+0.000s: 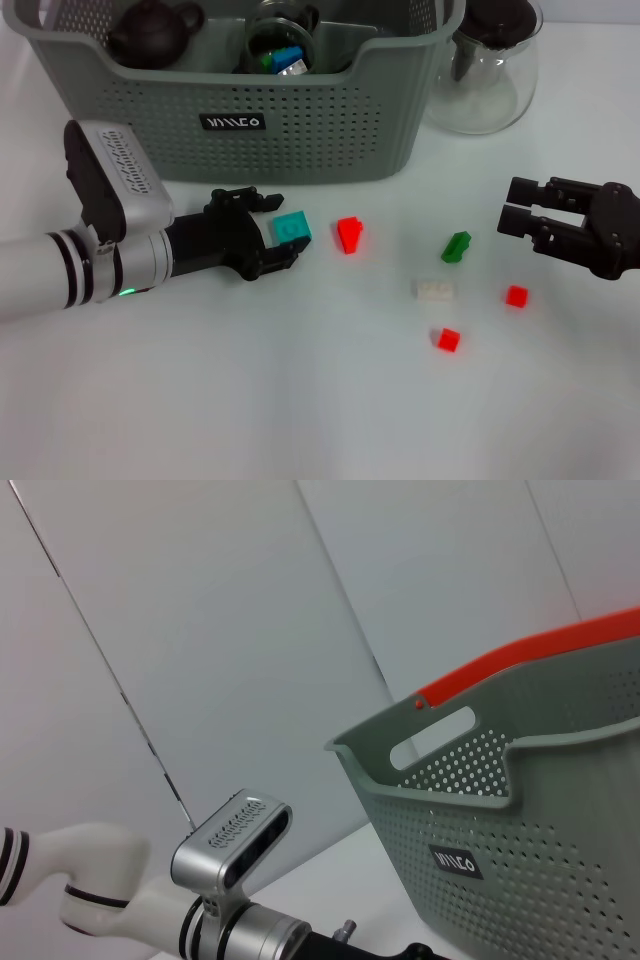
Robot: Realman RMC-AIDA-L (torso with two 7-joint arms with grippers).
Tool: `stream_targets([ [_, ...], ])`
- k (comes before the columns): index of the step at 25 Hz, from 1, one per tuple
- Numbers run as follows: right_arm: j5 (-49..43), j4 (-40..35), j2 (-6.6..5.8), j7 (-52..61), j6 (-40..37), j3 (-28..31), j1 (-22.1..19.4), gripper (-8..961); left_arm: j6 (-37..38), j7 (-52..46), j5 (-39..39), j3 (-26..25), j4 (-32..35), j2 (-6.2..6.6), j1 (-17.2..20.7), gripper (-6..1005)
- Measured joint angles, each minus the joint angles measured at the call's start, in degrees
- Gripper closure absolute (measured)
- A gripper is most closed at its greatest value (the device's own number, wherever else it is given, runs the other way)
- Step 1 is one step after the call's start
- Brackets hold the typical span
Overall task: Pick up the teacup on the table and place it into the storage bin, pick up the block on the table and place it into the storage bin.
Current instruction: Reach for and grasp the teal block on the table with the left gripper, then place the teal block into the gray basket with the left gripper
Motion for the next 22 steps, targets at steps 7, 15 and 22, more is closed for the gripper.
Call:
stream_targets([
  [7, 0.00, 0.00, -0.09, 0.00, 0.01, 0.00, -0.08, 419, -0.76, -0.57, 0.00, 1.74, -0.07, -0.02, -0.32, 459],
  [15, -0.01, 0.00, -0.17, 0.00, -0.12, 0.00, -0.09, 418, 8.10, -4.94, -0.44, 1.03, 5.45, 0.20, 2.59, 588],
  [22, 0.02, 0.00, -0.17, 0.00, -0.01, 0.00, 0.27, 418, 34.00, -24.85, -1.21, -5.51, 22.86, 2.19, 6.84, 582],
])
